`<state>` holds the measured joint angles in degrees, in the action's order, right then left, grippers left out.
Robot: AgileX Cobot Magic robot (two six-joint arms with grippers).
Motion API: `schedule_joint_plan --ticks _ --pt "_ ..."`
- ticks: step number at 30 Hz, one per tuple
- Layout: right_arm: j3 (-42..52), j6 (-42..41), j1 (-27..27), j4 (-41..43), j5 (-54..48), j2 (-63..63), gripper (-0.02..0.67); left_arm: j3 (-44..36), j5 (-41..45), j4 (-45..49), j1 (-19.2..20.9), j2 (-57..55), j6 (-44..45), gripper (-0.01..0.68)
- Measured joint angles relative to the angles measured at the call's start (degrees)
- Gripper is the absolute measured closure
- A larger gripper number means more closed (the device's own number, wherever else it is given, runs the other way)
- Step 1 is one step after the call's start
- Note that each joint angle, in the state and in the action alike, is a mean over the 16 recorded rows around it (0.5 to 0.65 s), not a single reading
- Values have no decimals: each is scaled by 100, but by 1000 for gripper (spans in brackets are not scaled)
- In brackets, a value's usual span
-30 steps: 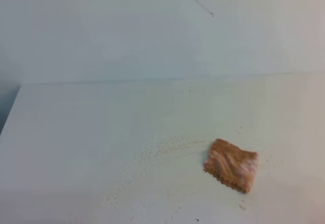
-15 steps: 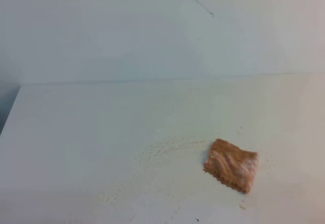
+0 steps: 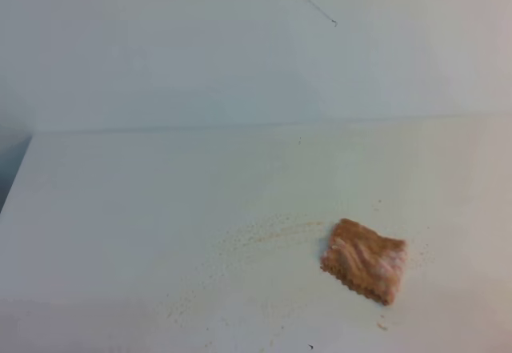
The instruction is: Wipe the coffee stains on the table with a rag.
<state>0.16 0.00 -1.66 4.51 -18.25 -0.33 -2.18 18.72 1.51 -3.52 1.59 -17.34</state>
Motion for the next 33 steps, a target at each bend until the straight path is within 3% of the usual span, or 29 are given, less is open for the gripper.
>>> schedule_joint_plan --ticks 33 --pt "0 0 0 0 6 0 651 -16 -6 0 0 0 0 674"
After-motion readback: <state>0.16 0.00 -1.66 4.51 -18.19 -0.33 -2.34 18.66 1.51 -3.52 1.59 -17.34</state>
